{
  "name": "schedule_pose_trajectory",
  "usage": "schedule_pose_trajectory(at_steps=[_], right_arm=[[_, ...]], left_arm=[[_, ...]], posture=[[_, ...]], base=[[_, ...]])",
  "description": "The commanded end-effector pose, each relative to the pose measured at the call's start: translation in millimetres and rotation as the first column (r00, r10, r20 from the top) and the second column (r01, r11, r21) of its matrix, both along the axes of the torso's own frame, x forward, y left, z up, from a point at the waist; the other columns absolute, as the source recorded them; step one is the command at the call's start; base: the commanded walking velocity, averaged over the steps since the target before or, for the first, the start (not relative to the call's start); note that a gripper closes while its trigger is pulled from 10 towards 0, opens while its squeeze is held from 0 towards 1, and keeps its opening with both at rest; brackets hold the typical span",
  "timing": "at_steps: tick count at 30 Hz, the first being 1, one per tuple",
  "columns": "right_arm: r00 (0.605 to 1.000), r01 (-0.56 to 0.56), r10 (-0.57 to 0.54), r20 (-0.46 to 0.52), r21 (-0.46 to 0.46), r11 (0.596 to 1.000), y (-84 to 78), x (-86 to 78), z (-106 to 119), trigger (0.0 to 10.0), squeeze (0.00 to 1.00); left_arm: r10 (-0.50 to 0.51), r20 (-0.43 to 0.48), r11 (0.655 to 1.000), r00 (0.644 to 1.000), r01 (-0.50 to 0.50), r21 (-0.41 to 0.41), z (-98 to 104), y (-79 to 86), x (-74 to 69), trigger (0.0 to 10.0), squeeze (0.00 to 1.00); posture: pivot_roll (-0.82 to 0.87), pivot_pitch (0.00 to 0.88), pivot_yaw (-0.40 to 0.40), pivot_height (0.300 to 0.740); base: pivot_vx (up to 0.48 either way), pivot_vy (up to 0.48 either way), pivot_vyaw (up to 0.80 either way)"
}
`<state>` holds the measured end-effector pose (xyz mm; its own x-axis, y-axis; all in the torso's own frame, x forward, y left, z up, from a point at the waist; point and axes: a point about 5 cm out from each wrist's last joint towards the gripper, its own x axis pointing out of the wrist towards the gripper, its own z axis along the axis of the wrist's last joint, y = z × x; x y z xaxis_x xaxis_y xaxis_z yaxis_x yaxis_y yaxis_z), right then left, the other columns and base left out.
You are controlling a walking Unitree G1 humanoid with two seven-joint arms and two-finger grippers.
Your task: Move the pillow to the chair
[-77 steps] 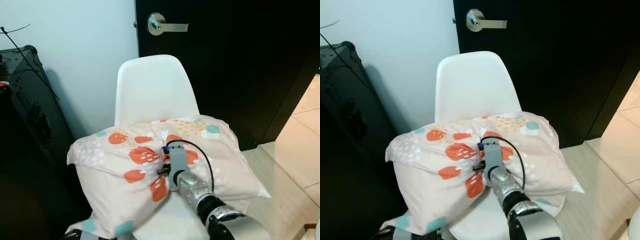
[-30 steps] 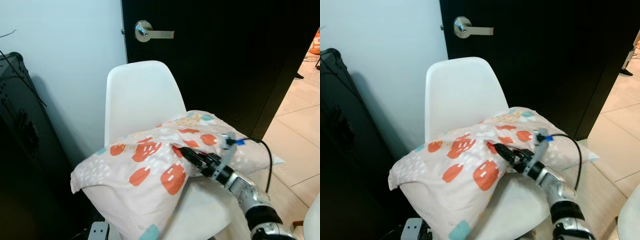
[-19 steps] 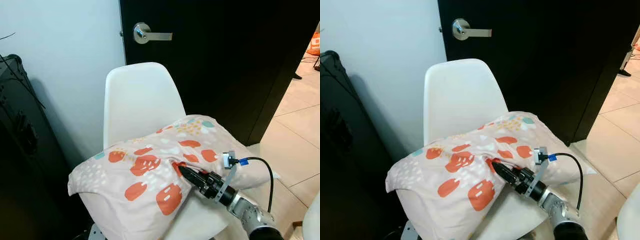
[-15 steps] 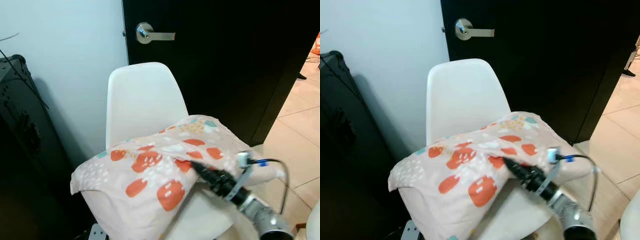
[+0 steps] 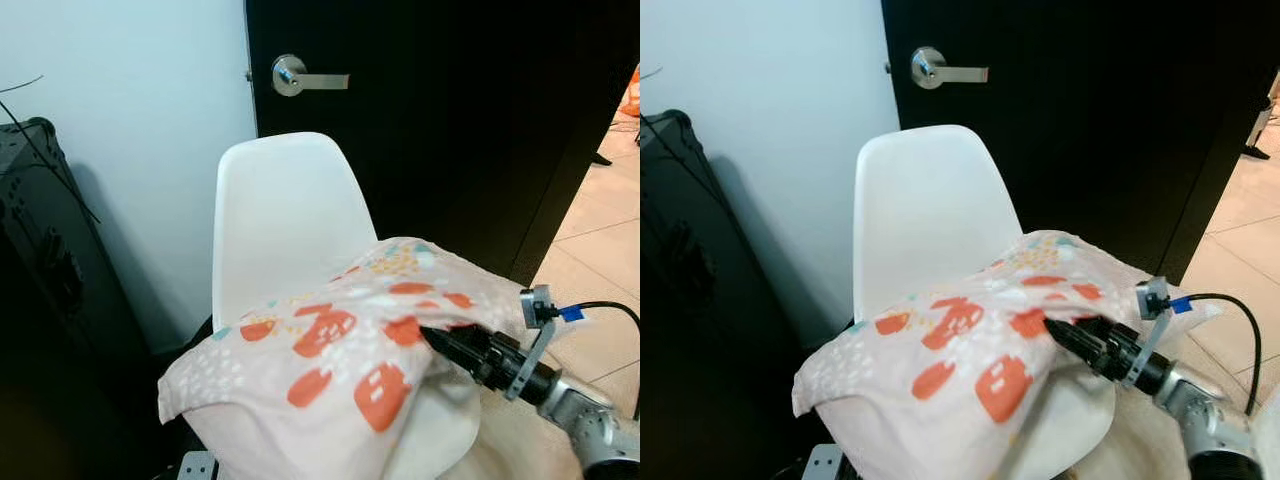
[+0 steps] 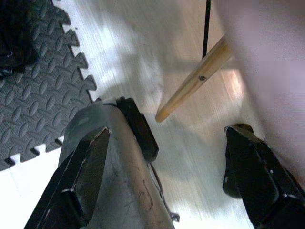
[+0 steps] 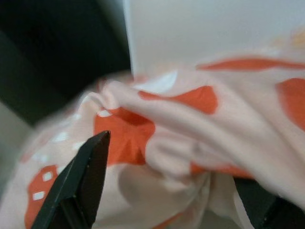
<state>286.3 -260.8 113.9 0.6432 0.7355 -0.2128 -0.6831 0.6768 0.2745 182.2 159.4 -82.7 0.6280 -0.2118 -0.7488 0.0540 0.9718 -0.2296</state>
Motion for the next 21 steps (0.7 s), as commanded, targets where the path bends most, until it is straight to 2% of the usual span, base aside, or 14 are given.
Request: schedule_pose_trajectory(at_steps=[1,2,3,6,8,10,11,12,15,16,17,18,20,21], right_arm=[[0.999,-0.043,0.041,-0.026,-0.079,0.996,6.9,-1.7,-5.2,10.0,0.00],[0.995,-0.094,0.085,-0.060,-0.152,0.984,7.7,-8.1,-8.0,10.0,0.00],[0.993,-0.113,0.106,-0.048,-0.168,0.979,6.5,-11.3,-0.6,10.0,0.00],[0.993,-0.113,0.106,-0.048,-0.168,0.979,6.5,-11.3,-0.6,10.0,0.00],[0.991,-0.137,0.135,-0.023,-0.185,0.973,3.7,-15.0,8.4,10.0,0.00],[0.984,-0.166,0.178,0.026,-0.243,0.956,-5.7,-20.3,29.0,10.0,0.00],[0.984,-0.166,0.178,0.026,-0.243,0.956,-5.7,-20.3,29.0,10.0,0.00],[0.976,-0.190,0.209,0.055,-0.247,0.950,-5.3,-21.8,39.3,10.0,0.00],[0.968,-0.212,0.237,0.082,-0.235,0.948,-3.1,-22.9,47.5,10.0,0.00],[0.955,-0.242,0.270,0.123,-0.199,0.950,1.2,-24.7,56.6,10.0,0.00],[0.955,-0.242,0.270,0.123,-0.199,0.950,1.2,-24.7,56.6,10.0,0.00],[0.940,-0.272,0.295,0.172,-0.148,0.951,4.2,-27.9,67.2,10.0,0.00],[0.940,-0.272,0.295,0.172,-0.148,0.951,4.2,-27.9,67.2,10.0,0.00],[0.920,-0.299,0.313,0.237,-0.096,0.950,6.7,-31.0,80.1,10.0,0.00]], left_arm=[[0.007,-0.147,1.000,0.989,-0.009,-0.010,-16.9,-0.6,-35.8,10.0,0.00],[0.006,-0.152,1.000,0.988,-0.007,-0.008,-17.5,-0.3,-37.6,10.0,0.00],[0.007,-0.154,1.000,0.988,-0.009,-0.008,-17.9,-0.2,-38.6,10.0,0.00],[0.007,-0.154,1.000,0.988,-0.009,-0.008,-17.9,-0.2,-38.6,10.0,0.00],[0.009,-0.155,1.000,0.988,-0.010,-0.009,-18.1,-0.5,-39.1,10.0,0.00],[0.010,-0.156,1.000,0.988,-0.012,-0.011,-18.3,-1.4,-39.8,10.0,0.00],[0.010,-0.156,1.000,0.988,-0.012,-0.011,-18.3,-1.4,-39.8,10.0,0.00],[0.010,-0.157,1.000,0.988,-0.012,-0.012,-18.4,-1.6,-39.9,10.0,0.00],[0.010,-0.158,1.000,0.987,-0.012,-0.012,-18.4,-1.8,-39.9,10.0,0.00],[0.010,-0.158,1.000,0.987,-0.013,-0.012,-18.3,-1.9,-39.4,10.0,0.00],[0.010,-0.158,1.000,0.987,-0.013,-0.012,-18.3,-1.9,-39.4,10.0,0.00],[0.013,-0.156,1.000,0.988,-0.015,-0.014,-18.1,-2.1,-38.8,10.0,0.00],[0.013,-0.156,1.000,0.988,-0.015,-0.014,-18.1,-2.1,-38.8,10.0,0.00],[0.015,-0.155,1.000,0.988,-0.017,-0.014,-18.0,-2.0,-38.4,10.0,0.00]], posture=[[-0.04,0.073,-0.007,0.543],[-0.04,0.073,-0.007,0.548],[-0.03,0.077,-0.008,0.553],[-0.03,0.077,-0.008,0.553],[-0.03,0.079,-0.008,0.558],[-0.04,0.081,-0.010,0.568],[-0.04,0.081,-0.010,0.568],[-0.04,0.082,-0.010,0.572],[-0.04,0.082,-0.012,0.577],[-0.04,0.084,-0.012,0.582],[-0.04,0.084,-0.012,0.582],[-0.04,0.084,-0.015,0.587],[-0.04,0.084,-0.015,0.587],[-0.04,0.086,-0.015,0.592]], base=[[0.000,0.000,0.00],[0.000,0.000,0.00],[0.000,0.000,0.00],[0.000,0.000,0.00],[0.000,0.000,0.00],[0.000,0.000,0.00],[0.000,0.000,0.00],[0.000,0.000,0.00],[0.000,0.000,0.00],[0.000,0.000,0.00],[0.000,0.000,0.00],[0.000,0.000,0.00],[0.000,0.000,0.00],[0.000,0.000,0.00]])
